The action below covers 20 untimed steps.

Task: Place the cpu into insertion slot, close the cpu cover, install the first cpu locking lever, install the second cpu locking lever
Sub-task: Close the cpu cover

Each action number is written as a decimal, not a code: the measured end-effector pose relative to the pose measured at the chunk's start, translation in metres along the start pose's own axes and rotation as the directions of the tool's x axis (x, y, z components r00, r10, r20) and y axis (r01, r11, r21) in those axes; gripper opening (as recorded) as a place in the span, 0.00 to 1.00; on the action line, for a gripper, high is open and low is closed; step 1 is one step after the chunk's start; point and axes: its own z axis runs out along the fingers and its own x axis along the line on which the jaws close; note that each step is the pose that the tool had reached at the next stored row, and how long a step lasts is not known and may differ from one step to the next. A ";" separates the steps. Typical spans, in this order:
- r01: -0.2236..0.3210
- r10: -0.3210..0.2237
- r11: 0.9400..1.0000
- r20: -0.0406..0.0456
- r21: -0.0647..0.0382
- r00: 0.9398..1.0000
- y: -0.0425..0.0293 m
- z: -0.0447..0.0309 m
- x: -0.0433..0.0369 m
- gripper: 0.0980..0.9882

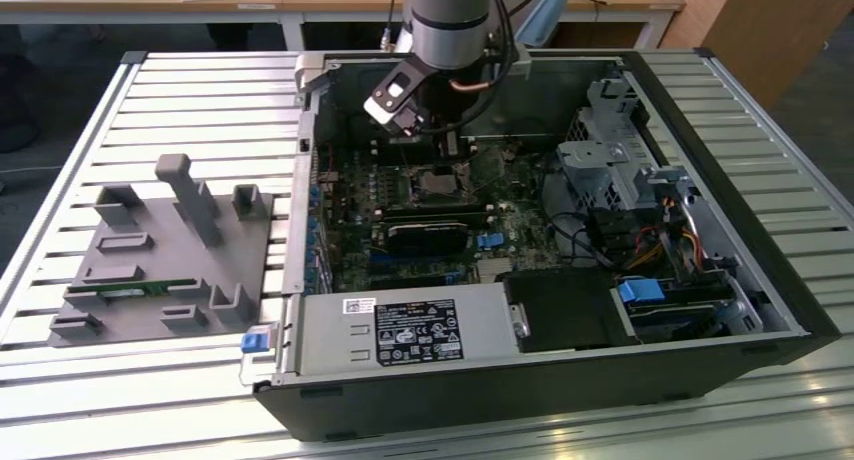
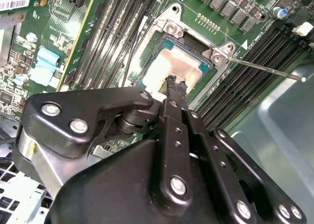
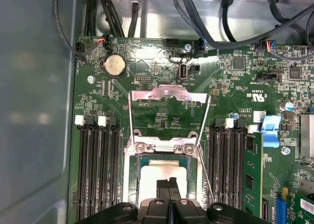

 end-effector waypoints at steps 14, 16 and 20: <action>0.000 0.000 1.000 0.000 0.000 1.000 0.0003 -0.0026 0.0000 0.01; 0.000 0.000 1.000 0.000 0.000 1.000 0.0003 -0.0026 0.0000 0.01; 0.000 0.000 1.000 0.000 -0.001 1.000 0.0000 -0.0042 0.0000 0.01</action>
